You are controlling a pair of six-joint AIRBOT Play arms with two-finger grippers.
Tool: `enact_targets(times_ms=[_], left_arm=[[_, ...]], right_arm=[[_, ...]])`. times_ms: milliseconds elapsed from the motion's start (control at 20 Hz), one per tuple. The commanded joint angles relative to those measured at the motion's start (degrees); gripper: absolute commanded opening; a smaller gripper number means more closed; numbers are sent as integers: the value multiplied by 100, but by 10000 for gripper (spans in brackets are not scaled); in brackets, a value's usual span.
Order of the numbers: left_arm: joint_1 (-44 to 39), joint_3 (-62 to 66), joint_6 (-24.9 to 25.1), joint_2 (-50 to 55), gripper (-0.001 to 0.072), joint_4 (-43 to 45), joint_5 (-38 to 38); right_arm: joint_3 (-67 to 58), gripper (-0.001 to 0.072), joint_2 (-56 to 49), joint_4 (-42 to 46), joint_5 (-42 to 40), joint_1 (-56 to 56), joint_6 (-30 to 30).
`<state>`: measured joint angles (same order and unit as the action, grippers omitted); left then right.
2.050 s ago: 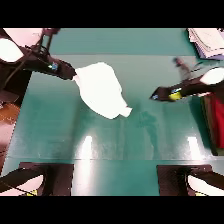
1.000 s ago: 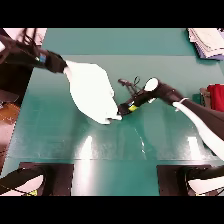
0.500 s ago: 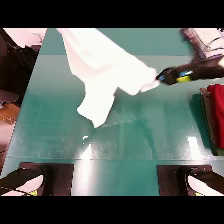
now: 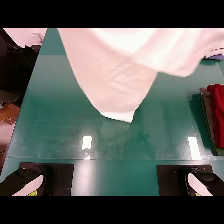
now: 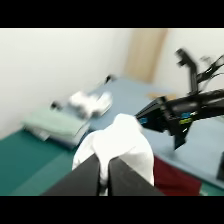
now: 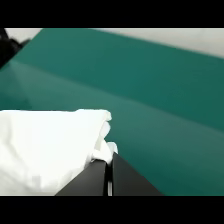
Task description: Fold the shirts.
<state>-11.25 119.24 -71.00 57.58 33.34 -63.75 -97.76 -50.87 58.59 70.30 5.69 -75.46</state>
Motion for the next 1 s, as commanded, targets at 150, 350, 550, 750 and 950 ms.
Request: enact_targets(times_ms=[150,350,550,750,950], left_arm=[[4,-1005,-601,140,26,1633,260],[7,-2959,-890,863,26,2068,9],[7,-4435,-1023,1622,27,2898,118],[400,-4666,-1119,1847,28,3305,273],[1373,-4529,-1320,1847,640,3226,348]], right_arm=[[-981,12,-883,0,199,116,-140],[-490,11,-2046,4,184,800,-162],[468,12,-3073,-11,-302,1333,-160],[1178,12,-3578,-15,-448,1838,-160],[1558,26,-3528,-70,-470,2332,-162]])
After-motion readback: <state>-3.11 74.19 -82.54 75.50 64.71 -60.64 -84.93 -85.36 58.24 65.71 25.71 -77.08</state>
